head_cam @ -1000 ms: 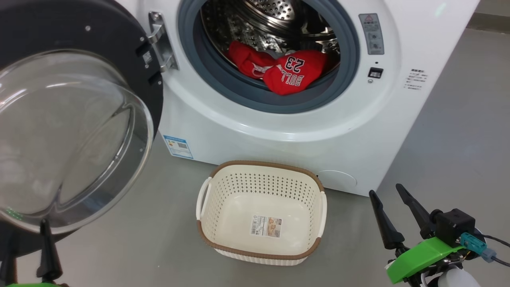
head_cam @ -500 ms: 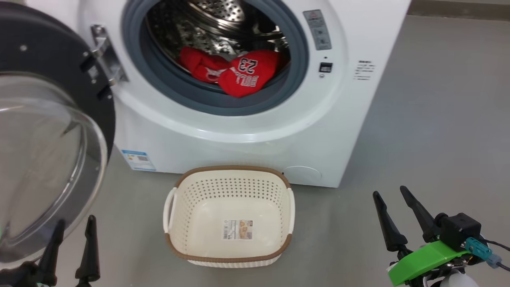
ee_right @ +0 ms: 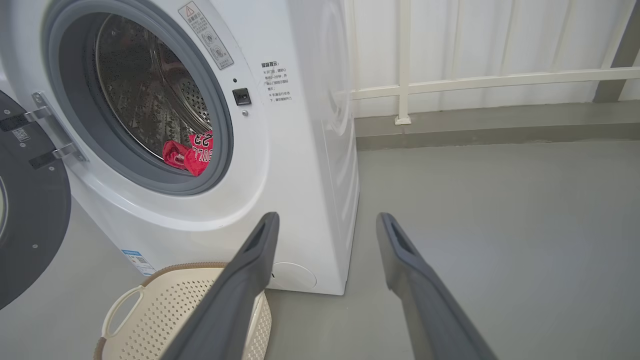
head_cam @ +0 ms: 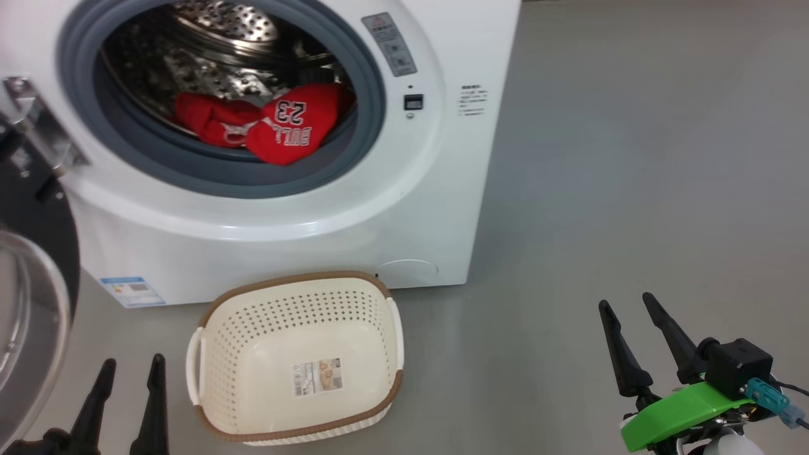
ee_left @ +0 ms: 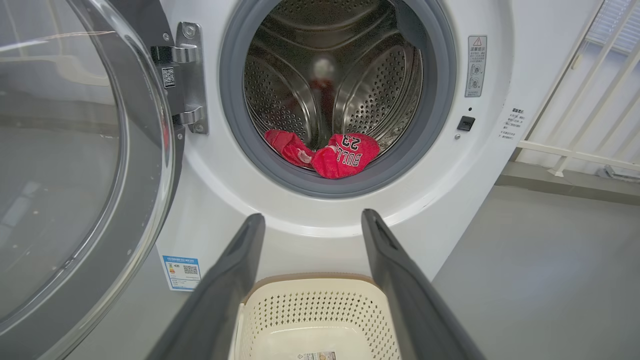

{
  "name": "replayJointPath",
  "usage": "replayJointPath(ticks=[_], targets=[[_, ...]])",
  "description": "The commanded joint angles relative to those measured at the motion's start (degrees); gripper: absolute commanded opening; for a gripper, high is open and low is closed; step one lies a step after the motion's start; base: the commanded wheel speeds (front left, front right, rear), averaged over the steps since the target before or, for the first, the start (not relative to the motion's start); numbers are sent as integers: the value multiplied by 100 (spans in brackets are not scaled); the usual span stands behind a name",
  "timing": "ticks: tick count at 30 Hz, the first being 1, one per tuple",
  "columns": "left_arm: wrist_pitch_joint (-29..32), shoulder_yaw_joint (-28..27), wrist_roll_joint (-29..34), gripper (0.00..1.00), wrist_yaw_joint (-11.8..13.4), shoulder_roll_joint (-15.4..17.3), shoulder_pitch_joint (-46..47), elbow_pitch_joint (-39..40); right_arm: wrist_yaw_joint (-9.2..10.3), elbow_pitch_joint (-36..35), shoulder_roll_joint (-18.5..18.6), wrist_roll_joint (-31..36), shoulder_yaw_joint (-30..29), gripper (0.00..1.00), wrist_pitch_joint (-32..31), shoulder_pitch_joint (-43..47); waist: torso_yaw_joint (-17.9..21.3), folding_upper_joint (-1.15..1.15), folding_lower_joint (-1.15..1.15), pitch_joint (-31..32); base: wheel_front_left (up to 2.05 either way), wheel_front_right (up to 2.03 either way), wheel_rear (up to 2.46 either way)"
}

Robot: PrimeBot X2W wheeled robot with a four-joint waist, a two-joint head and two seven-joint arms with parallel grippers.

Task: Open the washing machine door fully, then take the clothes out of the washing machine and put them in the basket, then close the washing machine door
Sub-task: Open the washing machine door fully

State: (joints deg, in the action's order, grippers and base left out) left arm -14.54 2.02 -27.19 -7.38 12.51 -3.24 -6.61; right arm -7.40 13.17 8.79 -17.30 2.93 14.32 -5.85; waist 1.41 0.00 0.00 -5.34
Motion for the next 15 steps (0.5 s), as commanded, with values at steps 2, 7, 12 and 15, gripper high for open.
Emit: replayJointPath(ticks=[2, 7, 12, 15], targets=[[-46, -171, 68, 100, -11, 129, 99, 186, -9, -166, 26, 28, 100, 100, 68, 6, 283, 0, 0, -34, 0, 0, 0], [-46, -76, 69, 100, -11, 105, 91, 185, -9, -199, 31, 31, 34, 100, 68, 58, 399, 0, 0, -24, 0, 0, 0], [-46, -37, 59, 100, -11, 75, 76, 173, -9, -204, 37, 30, -19, 100, 68, 110, 448, 0, 0, 32, 0, 0, 0], [-46, -19, 53, 100, -11, 50, 68, 181, -9, -200, 38, 33, -41, 100, 68, 135, 445, 0, 0, 58, 0, 0, 0]])
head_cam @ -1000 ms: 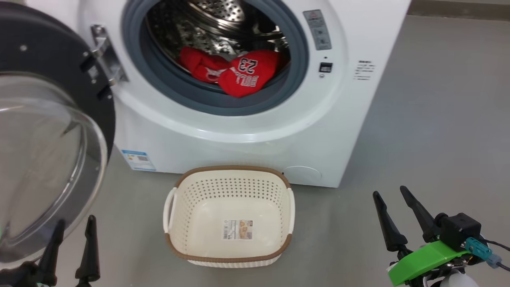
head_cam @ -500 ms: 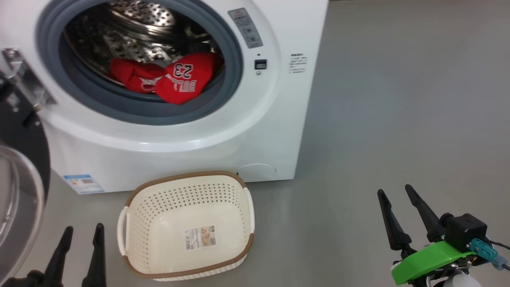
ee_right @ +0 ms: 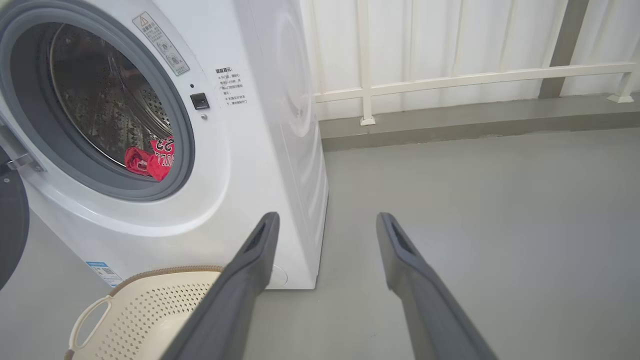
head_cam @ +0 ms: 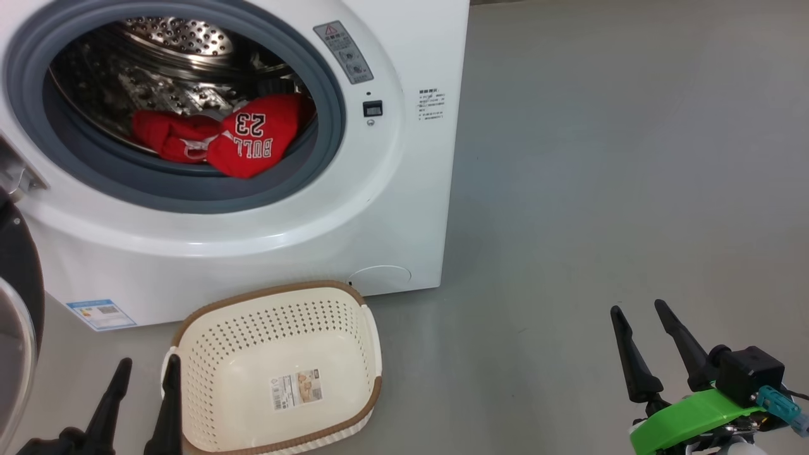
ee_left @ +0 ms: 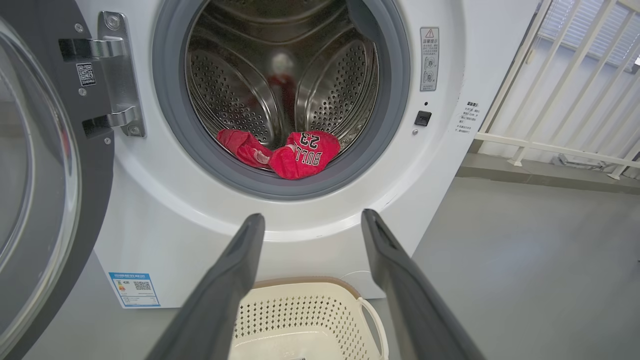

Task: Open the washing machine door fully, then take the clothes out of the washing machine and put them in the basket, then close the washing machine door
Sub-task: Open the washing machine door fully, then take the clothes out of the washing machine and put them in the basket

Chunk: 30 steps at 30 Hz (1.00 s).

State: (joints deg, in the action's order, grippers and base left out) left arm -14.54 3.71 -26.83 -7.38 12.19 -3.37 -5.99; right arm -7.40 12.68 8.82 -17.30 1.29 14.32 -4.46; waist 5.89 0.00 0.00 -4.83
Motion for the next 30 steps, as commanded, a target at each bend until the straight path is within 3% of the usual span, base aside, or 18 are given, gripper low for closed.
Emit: replayJointPath(ticks=[1, 30], targets=[[-46, -171, 20, 100, -11, 79, 77, 118, -9, -151, 36, 34, 116, 100, 68, 4, -9, 0, 0, 17, 0, 0, 0], [-46, -232, 67, 100, -11, 59, 48, 204, -9, -170, 32, 54, 134, 100, 68, -17, -125, 0, 0, 16, 0, 0, 0]])
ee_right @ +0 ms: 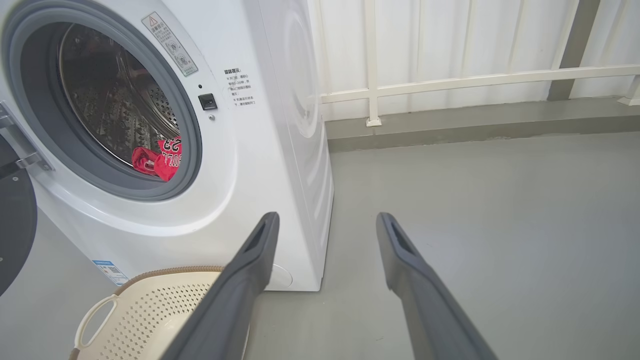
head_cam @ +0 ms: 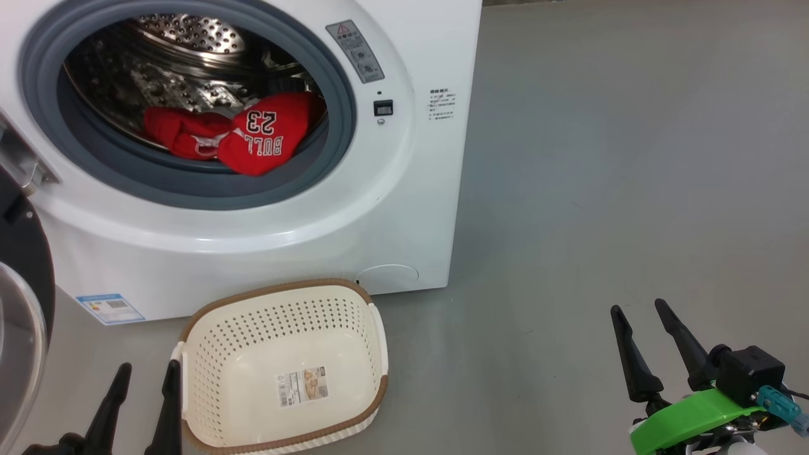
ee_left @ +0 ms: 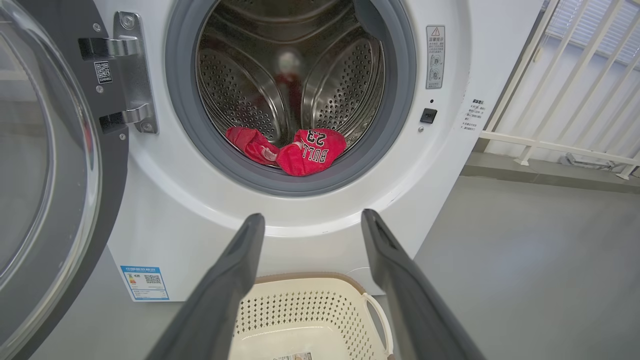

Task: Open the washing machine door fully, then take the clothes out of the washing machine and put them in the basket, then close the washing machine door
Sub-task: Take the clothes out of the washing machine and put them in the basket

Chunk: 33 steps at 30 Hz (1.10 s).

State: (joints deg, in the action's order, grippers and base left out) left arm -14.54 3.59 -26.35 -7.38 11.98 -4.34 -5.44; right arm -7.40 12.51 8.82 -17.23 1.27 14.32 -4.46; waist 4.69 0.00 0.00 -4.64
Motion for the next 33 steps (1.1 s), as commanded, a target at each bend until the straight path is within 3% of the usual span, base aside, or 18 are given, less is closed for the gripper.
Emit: replayJointPath(ticks=[1, 10, 24, 33], targets=[[-46, -224, 11, 100, -11, 80, 151, 148, -9, -150, 32, 47, 138, 100, 68, -21, -8, 0, 0, -7, 0, 0, 0], [-46, -198, -82, 100, -11, 109, 204, 193, -9, -149, 5, 57, 156, 100, 68, -64, -41, 0, 0, -76, 30, -49, 19], [-46, -171, -128, 100, -11, 130, 321, 192, -9, -161, -47, 89, 140, 100, 68, -141, -77, 0, 0, -215, 133, -156, 22], [-46, -58, -157, 100, -11, 192, 354, 272, -9, -146, -85, 116, 167, 100, 68, -179, -75, 0, 0, -255, 50, -50, 0]])
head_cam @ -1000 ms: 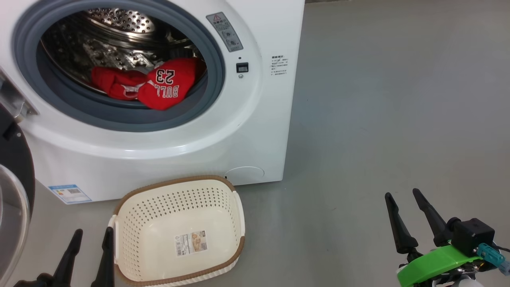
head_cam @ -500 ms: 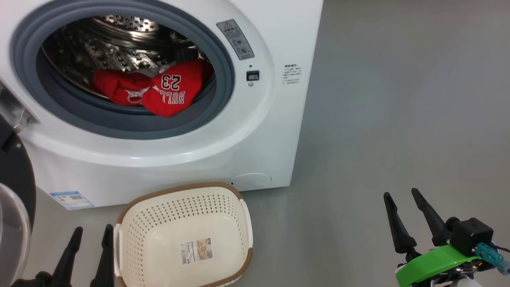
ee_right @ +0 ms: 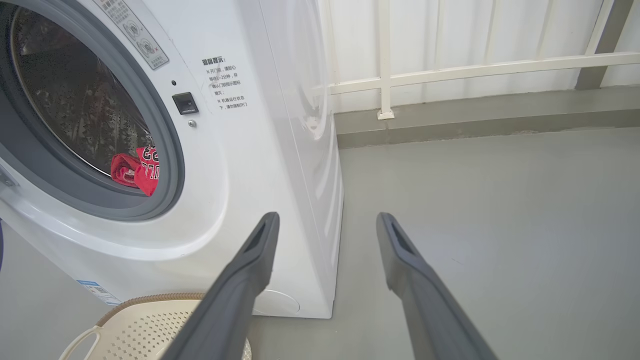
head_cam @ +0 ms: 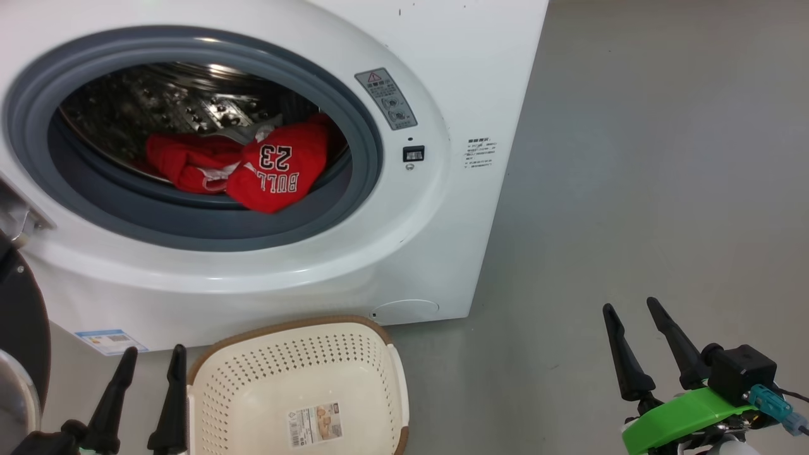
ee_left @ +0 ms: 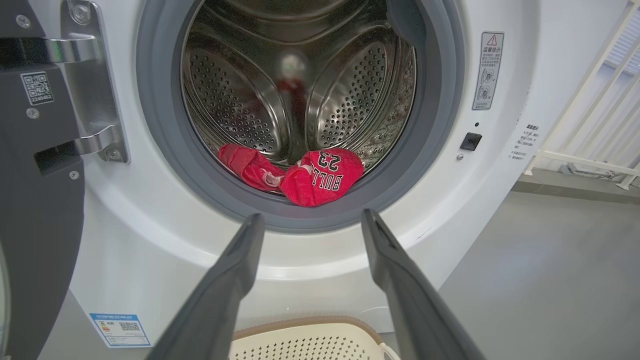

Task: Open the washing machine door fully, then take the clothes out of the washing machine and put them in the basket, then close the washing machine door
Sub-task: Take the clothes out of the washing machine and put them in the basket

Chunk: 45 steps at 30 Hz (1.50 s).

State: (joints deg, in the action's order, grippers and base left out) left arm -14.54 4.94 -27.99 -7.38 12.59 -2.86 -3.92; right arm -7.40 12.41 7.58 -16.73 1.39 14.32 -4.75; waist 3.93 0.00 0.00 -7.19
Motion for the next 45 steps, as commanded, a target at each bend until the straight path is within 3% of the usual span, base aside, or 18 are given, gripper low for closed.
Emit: replayJointPath(ticks=[1, 11, 18, 25, 32, 45], targets=[[-46, -184, 2, 100, -11, 133, 206, 99, -9, -132, 37, 66, 156, 100, 68, -151, 2, 0, 0, 1, 0, 0, 0], [-46, 25, -44, 100, -11, 193, 270, -195, -9, -111, 16, 58, 196, 100, 68, -142, 25, 0, 0, 14, 0, 0, 0], [-46, 293, -82, 100, -11, 371, 812, -524, -9, -138, -46, 66, 234, 100, 68, -190, 70, 0, 0, -135, 0, 0, 0], [-29, 782, -182, 100, -11, 514, 2063, -1706, -9, -167, -161, 111, 297, 100, 68, -325, 197, 0, 0, -413, 0, 0, 0], [408, 1423, -351, 100, -11, 519, 3568, -2868, -9, -175, -306, 139, 382, 100, 68, -460, 418, 0, 0, -693, 0, 0, 0], [810, 2025, -675, 100, -11, 700, 5463, -4566, -9, -229, -452, 153, 547, 100, 68, -759, 820, 0, 0, -1236, 0, 0, 0]])
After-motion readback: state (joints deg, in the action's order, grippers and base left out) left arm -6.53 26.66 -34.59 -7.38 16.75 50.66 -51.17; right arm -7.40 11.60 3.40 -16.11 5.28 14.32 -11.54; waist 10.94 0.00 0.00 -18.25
